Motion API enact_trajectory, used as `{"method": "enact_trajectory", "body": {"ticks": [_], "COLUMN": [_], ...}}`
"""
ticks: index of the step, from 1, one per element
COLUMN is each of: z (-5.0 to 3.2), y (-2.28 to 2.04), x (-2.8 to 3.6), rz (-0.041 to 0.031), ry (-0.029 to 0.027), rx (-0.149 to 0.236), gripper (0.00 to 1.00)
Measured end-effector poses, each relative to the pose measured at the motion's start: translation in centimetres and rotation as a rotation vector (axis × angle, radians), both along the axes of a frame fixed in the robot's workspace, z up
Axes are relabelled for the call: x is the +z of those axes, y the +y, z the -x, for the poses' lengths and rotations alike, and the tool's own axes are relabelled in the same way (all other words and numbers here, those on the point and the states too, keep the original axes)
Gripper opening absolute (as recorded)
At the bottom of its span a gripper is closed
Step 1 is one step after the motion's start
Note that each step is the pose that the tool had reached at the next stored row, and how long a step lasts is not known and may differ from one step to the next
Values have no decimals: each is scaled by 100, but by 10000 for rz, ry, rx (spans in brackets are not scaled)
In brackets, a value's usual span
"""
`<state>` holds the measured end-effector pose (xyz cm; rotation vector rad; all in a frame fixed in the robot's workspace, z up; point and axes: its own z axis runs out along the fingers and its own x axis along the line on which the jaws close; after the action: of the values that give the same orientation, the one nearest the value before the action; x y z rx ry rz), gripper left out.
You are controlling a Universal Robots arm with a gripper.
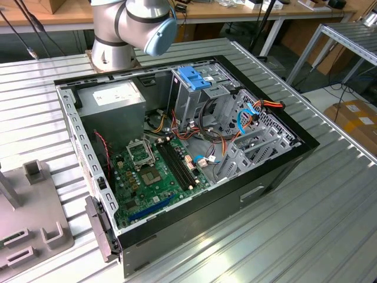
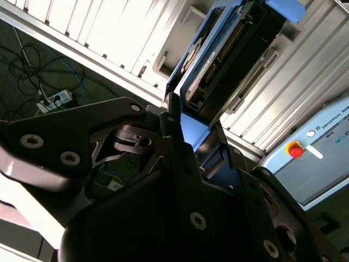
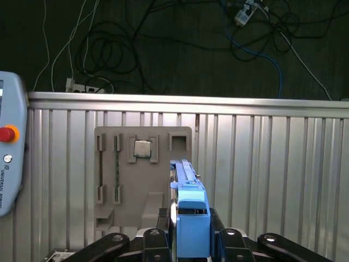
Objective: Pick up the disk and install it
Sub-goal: 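Pick up the disk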
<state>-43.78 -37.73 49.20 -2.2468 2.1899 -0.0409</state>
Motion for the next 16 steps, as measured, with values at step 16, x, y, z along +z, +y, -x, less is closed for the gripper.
{"method": "enact_trajectory", "body": {"ticks": [16], "z": [-147], "y": [0], "x": [0], "rz": [0], "ry": [0], "rx": [-1], "gripper": [37]}}
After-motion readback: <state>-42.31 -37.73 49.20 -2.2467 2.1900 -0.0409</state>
